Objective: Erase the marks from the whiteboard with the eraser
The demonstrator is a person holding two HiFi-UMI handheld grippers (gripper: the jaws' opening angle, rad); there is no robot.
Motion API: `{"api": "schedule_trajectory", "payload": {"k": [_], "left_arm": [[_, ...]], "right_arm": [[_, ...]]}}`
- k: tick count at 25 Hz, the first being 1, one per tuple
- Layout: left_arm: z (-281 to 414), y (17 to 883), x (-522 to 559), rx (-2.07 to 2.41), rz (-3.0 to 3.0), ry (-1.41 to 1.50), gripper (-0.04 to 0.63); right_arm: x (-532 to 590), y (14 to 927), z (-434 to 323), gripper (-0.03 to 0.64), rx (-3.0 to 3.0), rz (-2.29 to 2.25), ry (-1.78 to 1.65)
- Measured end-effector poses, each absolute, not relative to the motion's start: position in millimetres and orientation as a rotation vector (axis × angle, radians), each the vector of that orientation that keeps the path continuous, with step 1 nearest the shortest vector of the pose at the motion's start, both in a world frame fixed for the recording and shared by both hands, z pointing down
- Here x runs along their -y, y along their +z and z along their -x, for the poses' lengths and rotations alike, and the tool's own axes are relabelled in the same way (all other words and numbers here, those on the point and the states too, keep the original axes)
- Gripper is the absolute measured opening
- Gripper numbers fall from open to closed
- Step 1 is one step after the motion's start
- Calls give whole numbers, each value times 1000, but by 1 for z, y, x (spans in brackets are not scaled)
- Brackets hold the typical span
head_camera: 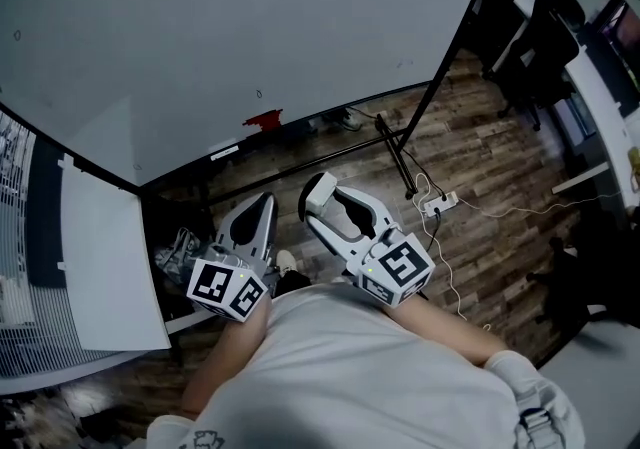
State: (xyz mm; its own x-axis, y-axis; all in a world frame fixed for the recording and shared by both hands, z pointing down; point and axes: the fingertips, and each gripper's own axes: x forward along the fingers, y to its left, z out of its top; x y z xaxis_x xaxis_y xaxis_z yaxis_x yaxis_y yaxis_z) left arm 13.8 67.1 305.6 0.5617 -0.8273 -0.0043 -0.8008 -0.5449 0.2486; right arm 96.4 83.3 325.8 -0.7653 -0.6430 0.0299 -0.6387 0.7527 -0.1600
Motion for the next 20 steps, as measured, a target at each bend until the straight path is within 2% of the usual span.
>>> {"api": "schedule_trajectory", "payload": {"k": [7, 20], "left_arm": [[-25, 307, -43, 1294, -2605, -173, 6], [18, 306, 29, 1229, -2659, -182, 6]], "right_arm": [[-62, 328, -99, 232, -2904, 1114, -256], [10, 342, -60, 232, -2875, 1223, -283]]}}
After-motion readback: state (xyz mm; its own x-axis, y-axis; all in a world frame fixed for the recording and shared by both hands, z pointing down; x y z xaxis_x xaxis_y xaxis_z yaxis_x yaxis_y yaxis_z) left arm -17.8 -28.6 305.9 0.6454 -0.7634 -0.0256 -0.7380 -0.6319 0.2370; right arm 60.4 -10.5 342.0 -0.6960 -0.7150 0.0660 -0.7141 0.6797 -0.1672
